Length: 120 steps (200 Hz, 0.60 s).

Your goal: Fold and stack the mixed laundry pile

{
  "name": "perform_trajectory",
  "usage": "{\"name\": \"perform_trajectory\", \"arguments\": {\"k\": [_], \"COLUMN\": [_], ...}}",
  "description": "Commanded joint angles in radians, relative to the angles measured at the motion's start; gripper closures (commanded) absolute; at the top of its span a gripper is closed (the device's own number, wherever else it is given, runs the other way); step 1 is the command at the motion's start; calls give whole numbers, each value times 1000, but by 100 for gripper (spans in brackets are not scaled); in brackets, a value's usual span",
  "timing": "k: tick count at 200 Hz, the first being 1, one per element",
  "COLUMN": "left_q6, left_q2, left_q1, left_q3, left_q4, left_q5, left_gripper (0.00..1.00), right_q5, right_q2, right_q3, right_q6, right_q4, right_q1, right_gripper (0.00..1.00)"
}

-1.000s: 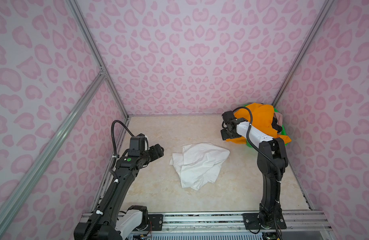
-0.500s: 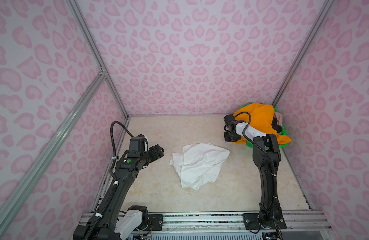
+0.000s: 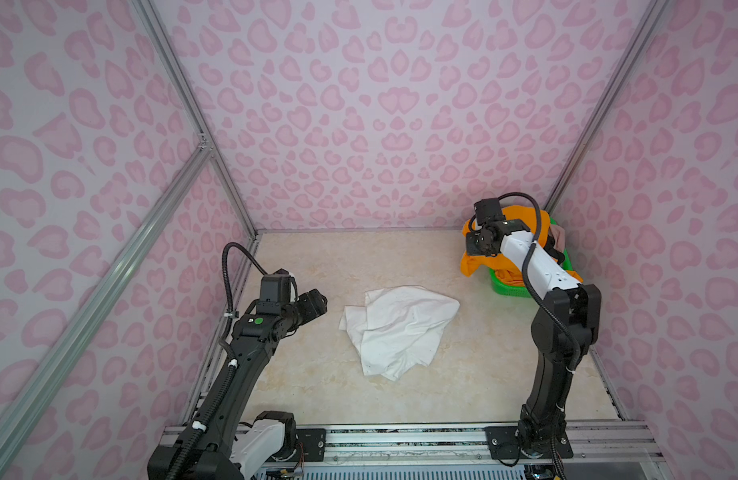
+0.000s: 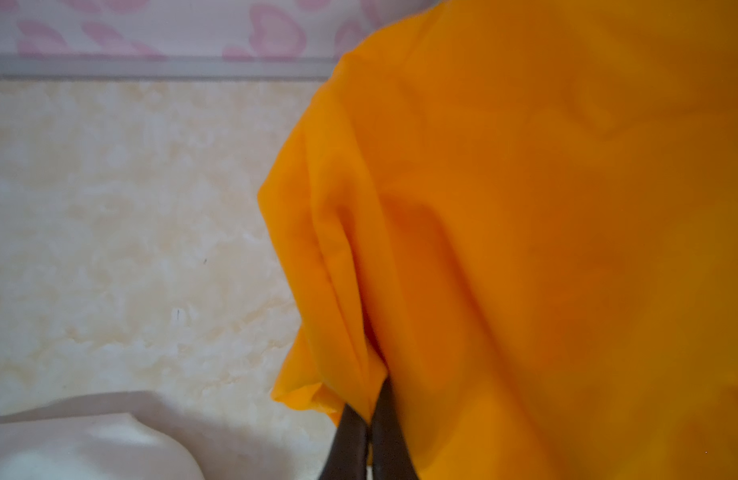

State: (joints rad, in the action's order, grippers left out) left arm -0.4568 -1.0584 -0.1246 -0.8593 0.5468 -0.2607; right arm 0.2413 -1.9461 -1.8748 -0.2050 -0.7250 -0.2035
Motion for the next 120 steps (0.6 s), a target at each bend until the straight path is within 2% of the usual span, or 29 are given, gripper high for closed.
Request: {"name": "perform_trajectory", "arguments": {"k": [1, 27, 57, 94, 120], "left_q6": [-8, -9, -8, 9, 37], "left_q2": [-14, -23, -34, -48, -52], "left_q1": [0, -3, -7, -20, -43], "left_q3": [-17, -24, -30, -48, -64], "left_q4": [-38, -45, -57, -52, -29], "left_q5": [-8, -11, -24, -43, -46], "left_gripper": [18, 18, 17, 18, 18], "right_q5": [147, 271, 408, 318, 228], "right_q2": [65, 145, 177, 91, 11], "right_q3": [-35, -23, 47, 184, 204], "right_q6": [-6, -21, 12, -61, -87], "right_q4": [28, 91, 137, 142, 84], "right_q1": [71, 161, 209, 321, 345], "right_gripper": [100, 100, 100, 100, 100]}}
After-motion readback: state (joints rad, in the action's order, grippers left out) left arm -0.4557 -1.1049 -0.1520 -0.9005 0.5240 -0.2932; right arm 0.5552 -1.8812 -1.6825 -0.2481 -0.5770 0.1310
